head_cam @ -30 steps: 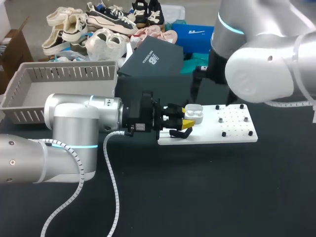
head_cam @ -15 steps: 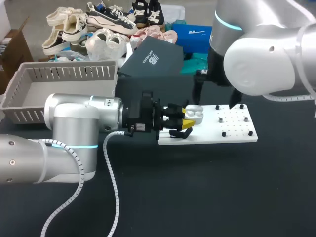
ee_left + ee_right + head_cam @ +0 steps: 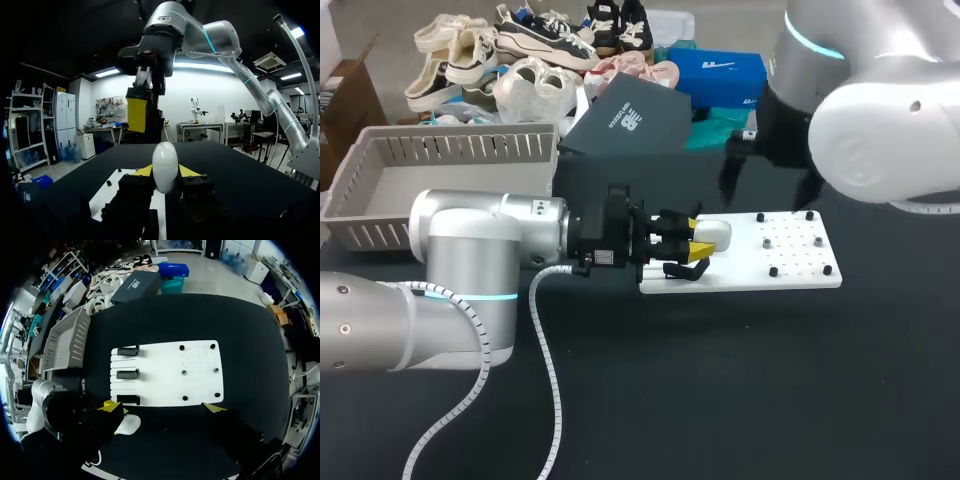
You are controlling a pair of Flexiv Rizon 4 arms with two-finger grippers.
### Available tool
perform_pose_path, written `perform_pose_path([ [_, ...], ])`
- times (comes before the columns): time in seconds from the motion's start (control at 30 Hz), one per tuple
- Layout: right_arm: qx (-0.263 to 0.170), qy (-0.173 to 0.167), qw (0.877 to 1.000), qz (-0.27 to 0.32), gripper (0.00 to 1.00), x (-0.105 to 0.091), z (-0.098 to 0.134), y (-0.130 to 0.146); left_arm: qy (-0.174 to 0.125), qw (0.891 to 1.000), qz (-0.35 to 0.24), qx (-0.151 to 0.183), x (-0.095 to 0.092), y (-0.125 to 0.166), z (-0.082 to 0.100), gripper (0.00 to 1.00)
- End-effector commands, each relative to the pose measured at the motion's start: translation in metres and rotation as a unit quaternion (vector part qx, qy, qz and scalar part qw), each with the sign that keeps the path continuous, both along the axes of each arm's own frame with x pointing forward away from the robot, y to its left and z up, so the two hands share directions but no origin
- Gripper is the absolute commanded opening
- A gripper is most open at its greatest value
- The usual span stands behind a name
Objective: Pick up each earbud case from the left stands, insert the matching earbuds, close the lid, and place the case in the box.
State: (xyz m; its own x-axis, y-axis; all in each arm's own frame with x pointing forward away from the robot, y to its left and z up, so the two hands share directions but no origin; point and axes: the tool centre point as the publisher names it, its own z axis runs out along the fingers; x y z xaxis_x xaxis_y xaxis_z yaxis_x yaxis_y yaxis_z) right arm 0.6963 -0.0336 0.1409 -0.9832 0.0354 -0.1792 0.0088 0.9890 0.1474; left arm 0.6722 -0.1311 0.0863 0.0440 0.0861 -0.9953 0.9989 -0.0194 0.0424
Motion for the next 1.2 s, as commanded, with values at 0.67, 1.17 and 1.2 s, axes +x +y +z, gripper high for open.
perform_pose_path([
  [0.67, 0.069, -0.014, 0.995, 0.076, 1.0, -0.047, 0.017, -0.037, -0.002, 0.988, 0.143, 0.067, 0.004, 0.151, 0.068, 0.0],
  [1.17, 0.069, -0.014, 0.995, 0.076, 1.0, -0.047, 0.017, -0.037, 0.03, 0.949, 0.254, 0.185, 0.041, 0.231, 0.066, 0.0],
  [1.2, 0.069, -0.014, 0.995, 0.076, 1.0, -0.047, 0.017, -0.037, 0.033, 0.946, 0.264, 0.187, 0.046, 0.235, 0.066, 0.0],
])
